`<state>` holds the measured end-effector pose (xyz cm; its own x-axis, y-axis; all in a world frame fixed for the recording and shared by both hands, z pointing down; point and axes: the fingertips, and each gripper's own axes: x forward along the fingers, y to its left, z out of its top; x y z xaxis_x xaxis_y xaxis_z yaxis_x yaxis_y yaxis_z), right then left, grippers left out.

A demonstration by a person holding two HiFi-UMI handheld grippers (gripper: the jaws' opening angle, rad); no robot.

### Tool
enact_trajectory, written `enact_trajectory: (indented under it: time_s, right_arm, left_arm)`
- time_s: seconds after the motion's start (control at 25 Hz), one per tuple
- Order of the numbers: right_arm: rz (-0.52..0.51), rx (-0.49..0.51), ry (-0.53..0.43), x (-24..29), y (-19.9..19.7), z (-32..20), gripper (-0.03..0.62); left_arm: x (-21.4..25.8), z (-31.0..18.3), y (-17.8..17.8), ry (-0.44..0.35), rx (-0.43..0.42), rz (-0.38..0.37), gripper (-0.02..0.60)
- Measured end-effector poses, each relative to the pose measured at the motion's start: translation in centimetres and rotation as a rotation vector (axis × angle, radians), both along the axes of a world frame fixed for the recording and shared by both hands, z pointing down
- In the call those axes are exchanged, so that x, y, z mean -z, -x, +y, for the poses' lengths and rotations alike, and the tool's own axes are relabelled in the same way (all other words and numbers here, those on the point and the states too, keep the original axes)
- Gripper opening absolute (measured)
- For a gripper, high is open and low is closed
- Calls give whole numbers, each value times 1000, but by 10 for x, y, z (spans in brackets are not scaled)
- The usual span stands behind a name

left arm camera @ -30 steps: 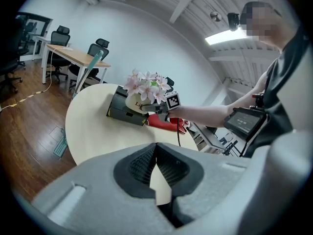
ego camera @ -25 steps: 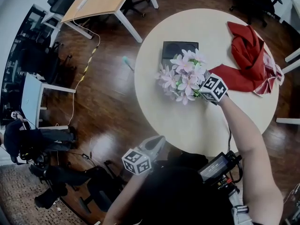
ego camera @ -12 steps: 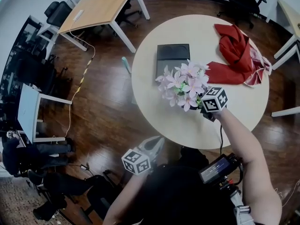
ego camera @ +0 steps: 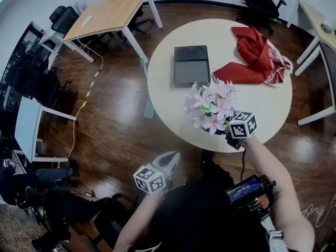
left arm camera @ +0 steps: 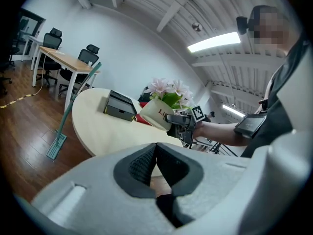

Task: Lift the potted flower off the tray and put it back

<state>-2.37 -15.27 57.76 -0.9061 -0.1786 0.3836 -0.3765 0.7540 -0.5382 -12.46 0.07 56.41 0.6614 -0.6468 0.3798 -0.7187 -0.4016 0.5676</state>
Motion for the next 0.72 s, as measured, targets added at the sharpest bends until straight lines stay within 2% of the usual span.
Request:
enact_trajectory:
  time_s: [0.52,0.72]
  right_arm:
    - [-42,-117,3,20,-5,130,488]
    - [-59,-145,2,29,-12,181,488]
  left_arm:
    - [18,101,6,-77,-57,35,5]
    - [19,133,-1,-80,-78,51,5]
